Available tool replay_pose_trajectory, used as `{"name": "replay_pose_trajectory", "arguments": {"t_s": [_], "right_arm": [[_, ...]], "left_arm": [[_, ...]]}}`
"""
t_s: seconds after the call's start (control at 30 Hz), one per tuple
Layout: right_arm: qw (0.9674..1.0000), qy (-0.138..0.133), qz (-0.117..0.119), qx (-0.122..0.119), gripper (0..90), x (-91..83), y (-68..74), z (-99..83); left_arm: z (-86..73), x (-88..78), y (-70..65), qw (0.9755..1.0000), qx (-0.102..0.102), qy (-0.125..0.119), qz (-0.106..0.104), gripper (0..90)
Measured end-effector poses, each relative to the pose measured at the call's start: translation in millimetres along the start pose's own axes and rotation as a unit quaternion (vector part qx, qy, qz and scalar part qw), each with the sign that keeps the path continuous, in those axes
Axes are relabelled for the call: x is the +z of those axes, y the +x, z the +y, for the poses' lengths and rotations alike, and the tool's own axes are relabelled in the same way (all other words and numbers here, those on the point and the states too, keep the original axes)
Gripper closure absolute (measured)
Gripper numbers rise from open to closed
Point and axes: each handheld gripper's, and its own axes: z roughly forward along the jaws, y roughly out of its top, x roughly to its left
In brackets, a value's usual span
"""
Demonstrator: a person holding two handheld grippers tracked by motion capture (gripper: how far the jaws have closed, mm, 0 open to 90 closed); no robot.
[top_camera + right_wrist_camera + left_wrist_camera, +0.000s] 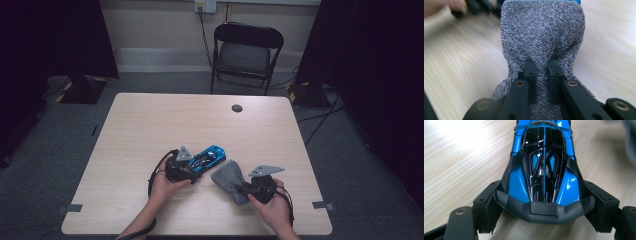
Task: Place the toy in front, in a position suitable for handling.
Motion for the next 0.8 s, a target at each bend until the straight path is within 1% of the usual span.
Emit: {"name": "replay_pose_trajectory", "arguments": {"t_s": [0.03, 0.07, 0.13, 0.2, 0.23, 0.3, 0.33, 0.4, 0.43, 0.47, 0.5, 0.53, 0.57, 0.6, 0.63, 0.7, 0.73, 0.77, 0.8], "right_arm": [[1.0000, -0.006, 0.002, 0.003, 80.5, -1.9, -0.9, 4.6], [1.0000, -0.006, 0.002, 0.003, 80.5, -1.9, -0.9, 4.6], [0.9999, -0.012, -0.004, 0.000, 80.6, -4.3, -2.1, 12.9], [0.9998, -0.019, -0.003, 0.004, 80.5, -3.9, -5.5, 22.5], [0.9998, -0.019, -0.003, 0.008, 80.5, -0.2, -8.1, 30.0], [0.9998, -0.017, -0.002, 0.009, 80.5, 3.3, -8.7, 33.1], [0.9999, -0.011, -0.003, 0.007, 80.5, 7.2, -8.2, 36.1], [1.0000, -0.001, -0.006, -0.002, 80.5, 16.2, -4.7, 41.6], [1.0000, -0.001, 0.002, -0.003, 80.5, 24.8, 0.9, 46.7], [1.0000, -0.001, 0.002, -0.003, 80.5, 24.8, 0.9, 46.7], [0.9999, 0.003, 0.001, -0.015, 80.4, 32.3, 7.9, 53.4], [0.9999, 0.003, 0.001, -0.015, 80.4, 32.3, 7.9, 53.4], [0.9998, 0.005, 0.000, -0.021, 80.4, 35.9, 11.7, 57.1], [0.9997, 0.005, 0.004, -0.026, 80.4, 42.3, 19.2, 64.3], [0.9996, 0.008, 0.006, -0.028, 80.4, 45.7, 22.5, 67.5], [0.9995, 0.011, 0.004, -0.030, 80.3, 48.4, 25.0, 69.6], [0.9992, 0.019, 0.002, -0.035, 80.3, 53.4, 28.4, 72.2], [0.9987, 0.031, 0.007, -0.040, 80.3, 61.9, 32.4, 74.6], [0.9982, 0.042, 0.006, -0.043, 80.2, 66.0, 34.3, 75.1]], "left_arm": [[0.0, 0.0, 0.0, 1.0000, 0.000, 0.000, 0.000, 24.0], [0.0, 0.0, 0.0, 1.0000, 0.000, 0.000, 0.000, 24.0], [0.1, -0.1, 0.4, 1.0000, 0.003, 0.000, 0.002, 24.0], [0.0, 0.0, 0.0, 1.0000, 0.000, 0.000, 0.000, 24.0], [0.0, 0.0, -0.1, 1.0000, 0.000, 0.000, 0.000, 23.9], [0.0, 0.0, 0.0, 1.0000, 0.000, 0.000, 0.000, 24.0], [0.0, 0.0, -0.1, 1.0000, 0.000, 0.000, 0.000, 24.0], [0.0, 0.0, -0.1, 1.0000, 0.000, 0.000, 0.000, 24.0], [0.1, -0.1, 0.3, 1.0000, 0.003, 0.000, 0.002, 24.0], [0.1, -0.1, 0.3, 1.0000, 0.003, 0.000, 0.002, 24.0], [0.1, -0.1, 0.3, 1.0000, 0.003, 0.000, 0.002, 24.0], [0.1, -0.1, 0.3, 1.0000, 0.003, 0.000, 0.001, 24.0], [0.1, 0.0, 0.0, 1.0000, 0.001, -0.001, 0.002, 24.0], [0.1, 0.1, 0.1, 1.0000, 0.001, -0.002, 0.002, 24.0], [0.1, 0.1, 0.1, 1.0000, 0.001, -0.001, 0.002, 24.0], [0.1, 0.1, 0.0, 1.0000, 0.001, -0.002, 0.002, 24.0], [0.1, 0.1, 0.1, 1.0000, 0.001, -0.002, 0.002, 24.0], [0.1, 0.1, 0.1, 1.0000, 0.002, -0.001, 0.002, 24.0], [0.1, 0.1, 0.1, 1.0000, 0.001, -0.002, 0.002, 24.0]]}}
